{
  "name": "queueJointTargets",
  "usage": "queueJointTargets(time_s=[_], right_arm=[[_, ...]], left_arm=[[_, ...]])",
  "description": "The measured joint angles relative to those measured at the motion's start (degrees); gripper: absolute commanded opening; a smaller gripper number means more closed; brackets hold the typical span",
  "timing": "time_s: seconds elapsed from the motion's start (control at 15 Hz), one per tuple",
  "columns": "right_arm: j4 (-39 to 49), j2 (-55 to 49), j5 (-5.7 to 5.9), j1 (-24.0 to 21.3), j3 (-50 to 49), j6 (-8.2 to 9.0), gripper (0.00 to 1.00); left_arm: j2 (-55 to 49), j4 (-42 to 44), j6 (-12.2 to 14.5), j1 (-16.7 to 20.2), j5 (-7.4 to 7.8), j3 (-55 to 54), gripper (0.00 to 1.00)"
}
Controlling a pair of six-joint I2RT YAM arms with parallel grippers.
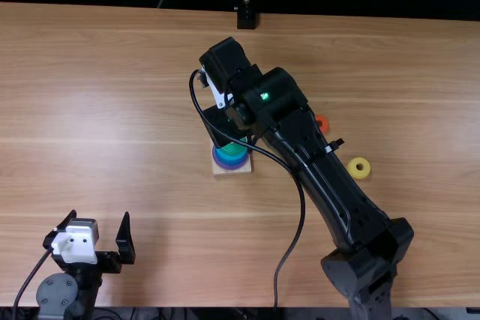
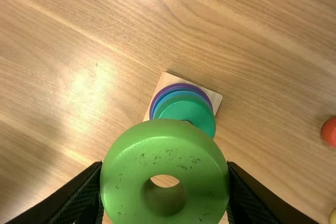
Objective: Build the Hanoi tower: stack the rings onto the peg from bottom to top in this color order: purple, dark blue, light blue, dark green, light green, yellow, orange.
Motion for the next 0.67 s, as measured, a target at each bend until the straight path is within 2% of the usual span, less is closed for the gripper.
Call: queueJointTargets(time_s=[0.4, 0.67], right_arm=[[-0.2, 0.0, 0.00, -1.1, 0.0, -0.35, 0.00], [-0.2, 0.0, 0.02, -2.4, 0.0, -1.33, 0.00]], left_arm=[[0.0, 0.0, 0.0, 0.0, 0.00, 0.0, 1.00], [0.0, 0.0, 0.0, 0.0, -0.02, 0.0, 1.00]])
